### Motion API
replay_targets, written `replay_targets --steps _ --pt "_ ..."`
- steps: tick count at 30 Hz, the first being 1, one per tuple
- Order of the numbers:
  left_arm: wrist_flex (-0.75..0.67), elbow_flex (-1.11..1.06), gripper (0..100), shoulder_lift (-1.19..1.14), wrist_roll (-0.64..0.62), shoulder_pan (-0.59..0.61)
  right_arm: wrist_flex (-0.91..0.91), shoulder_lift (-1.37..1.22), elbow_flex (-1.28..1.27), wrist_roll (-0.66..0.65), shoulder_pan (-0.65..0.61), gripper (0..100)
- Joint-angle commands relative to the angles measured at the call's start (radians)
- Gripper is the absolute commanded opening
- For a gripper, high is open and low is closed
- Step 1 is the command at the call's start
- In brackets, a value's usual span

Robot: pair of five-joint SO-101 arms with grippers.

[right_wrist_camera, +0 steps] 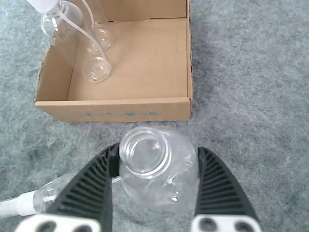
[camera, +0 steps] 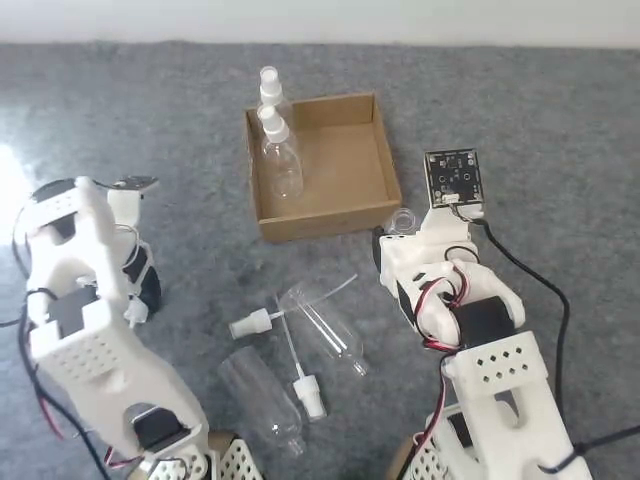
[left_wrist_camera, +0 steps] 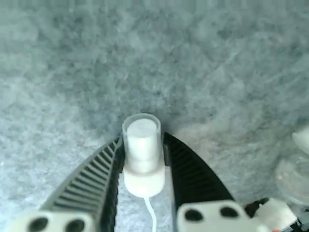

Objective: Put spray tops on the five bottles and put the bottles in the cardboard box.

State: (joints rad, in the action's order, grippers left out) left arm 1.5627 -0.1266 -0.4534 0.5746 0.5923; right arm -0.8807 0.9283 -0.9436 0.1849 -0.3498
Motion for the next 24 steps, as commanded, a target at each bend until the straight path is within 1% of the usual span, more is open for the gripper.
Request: replay_targets --steps 1,6,11,16,24 --pt "0.112 0.140 1 0.012 -0.002 -0.008 0.021 0.031 0.012 -0.014 0.010 7.7" --pt "0.176 0.234 1 0.020 -0.011 -0.008 0.021 0.031 0.012 -0.014 0.010 7.7" --pt "0.175 0.229 1 0.135 -0.092 -0.009 0.022 0.031 0.012 -0.014 0.005 7.7" --pt "0.173 0.153 1 0.272 -0.104 -0.049 0.022 0.031 0.012 -0.014 0.005 7.7" --pt "0.094 -0.024 1 0.462 -0.164 -0.107 0.022 0.031 0.012 -0.014 0.005 7.7"
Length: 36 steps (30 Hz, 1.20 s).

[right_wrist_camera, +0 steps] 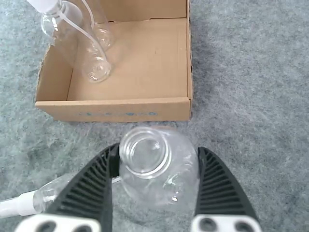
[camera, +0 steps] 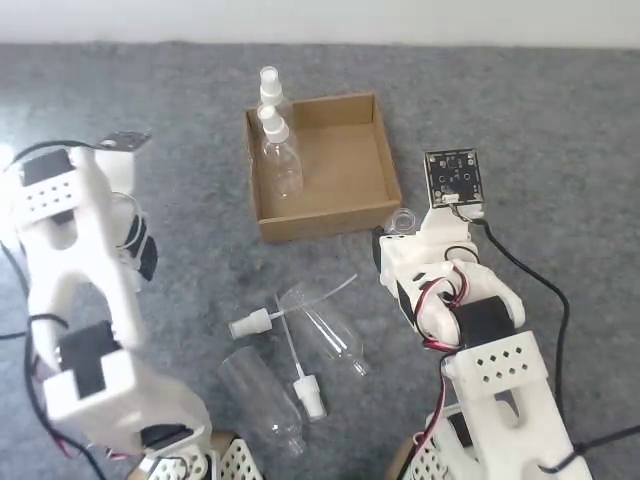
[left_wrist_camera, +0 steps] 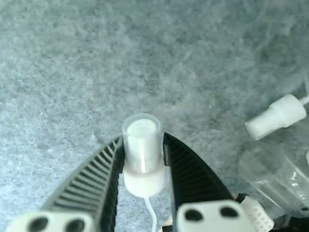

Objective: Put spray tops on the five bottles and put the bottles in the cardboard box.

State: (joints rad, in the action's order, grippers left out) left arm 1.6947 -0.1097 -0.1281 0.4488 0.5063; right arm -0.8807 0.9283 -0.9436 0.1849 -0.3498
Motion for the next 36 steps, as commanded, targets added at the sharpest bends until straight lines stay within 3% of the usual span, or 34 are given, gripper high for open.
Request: replay_targets --steps 1,13,29,36 --pt "-0.048 -0.054 1 0.155 -0.044 -0.025 0.022 0.031 0.012 -0.014 0.005 7.7" --pt "-0.083 -0.074 1 0.209 -0.153 -0.061 0.016 0.042 0.012 -0.014 0.004 7.7" --pt "-0.114 -0.070 1 0.218 -0.319 -0.219 0.021 0.042 0.012 -0.014 0.002 7.7" --pt "-0.127 -0.074 1 0.396 -0.382 -0.235 0.021 0.042 0.012 -0.014 0.002 7.7"
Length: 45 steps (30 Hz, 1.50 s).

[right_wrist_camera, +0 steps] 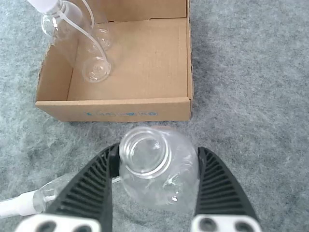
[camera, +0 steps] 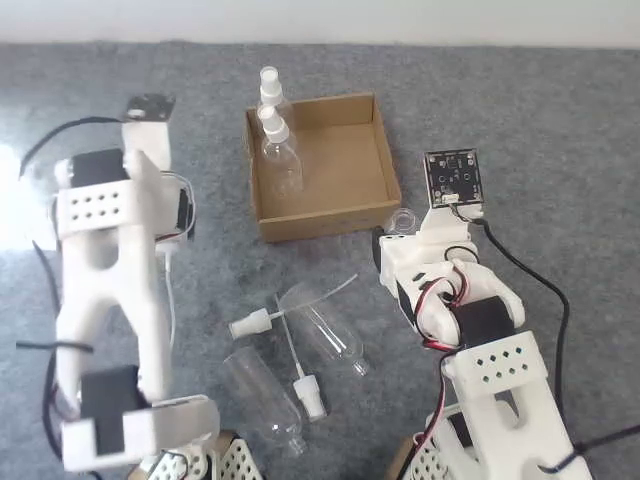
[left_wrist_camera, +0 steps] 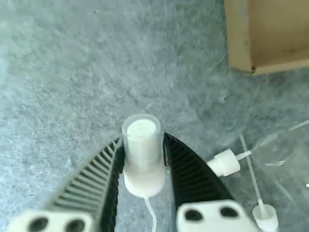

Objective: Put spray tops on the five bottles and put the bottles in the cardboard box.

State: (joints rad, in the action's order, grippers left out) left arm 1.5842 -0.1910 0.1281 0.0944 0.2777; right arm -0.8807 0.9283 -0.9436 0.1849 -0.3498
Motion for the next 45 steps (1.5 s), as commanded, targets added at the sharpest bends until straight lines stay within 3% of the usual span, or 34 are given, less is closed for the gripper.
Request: replay_targets --steps 1,14,19,26,45 --pt "-0.017 0.005 1 0.157 -0.029 -0.006 0.021 0.042 0.012 -0.014 0.002 7.7" --pt "-0.023 -0.015 1 0.325 -0.086 -0.011 0.013 0.044 0.012 -0.014 -0.001 7.7" --pt "-0.023 -0.042 1 0.434 -0.092 -0.083 -0.031 0.124 -0.003 -0.014 -0.073 7.7" --pt "-0.075 -0.041 1 0.535 -0.180 -0.098 -0.044 0.236 -0.052 -0.089 -0.101 7.7" --pt "-0.218 -0.064 1 0.764 -0.377 -0.204 -0.062 0.242 -0.064 -0.094 -0.220 7.7"
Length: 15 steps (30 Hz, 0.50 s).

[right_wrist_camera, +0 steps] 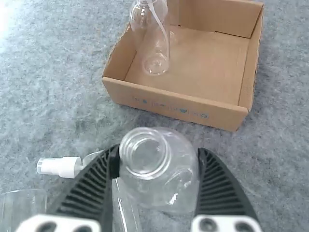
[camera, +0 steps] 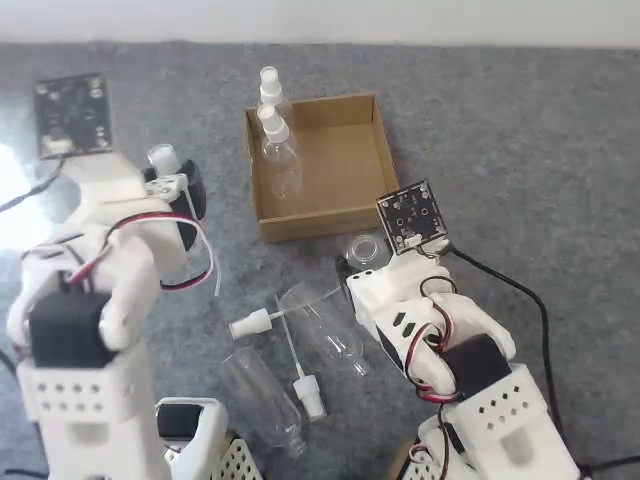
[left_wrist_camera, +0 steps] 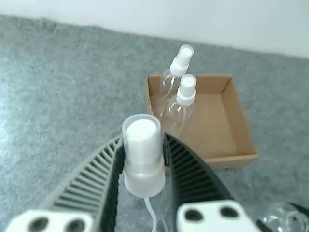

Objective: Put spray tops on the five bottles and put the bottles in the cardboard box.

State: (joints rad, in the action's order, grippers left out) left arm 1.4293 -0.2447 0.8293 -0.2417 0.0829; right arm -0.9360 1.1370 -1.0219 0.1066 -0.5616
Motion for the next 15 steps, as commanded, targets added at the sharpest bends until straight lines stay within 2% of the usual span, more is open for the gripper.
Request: replay_targets --steps 1,9,15 --pt "-0.083 -0.030 1 0.077 -0.051 -0.009 -0.016 0.038 0.014 -0.015 -0.008 7.7" --pt "-0.272 -0.209 1 0.198 -0.133 -0.014 -0.039 0.035 0.014 -0.077 -0.059 7.7" --pt "-0.321 -0.245 1 0.282 -0.147 -0.141 -0.039 0.042 0.003 -0.078 -0.062 7.7"
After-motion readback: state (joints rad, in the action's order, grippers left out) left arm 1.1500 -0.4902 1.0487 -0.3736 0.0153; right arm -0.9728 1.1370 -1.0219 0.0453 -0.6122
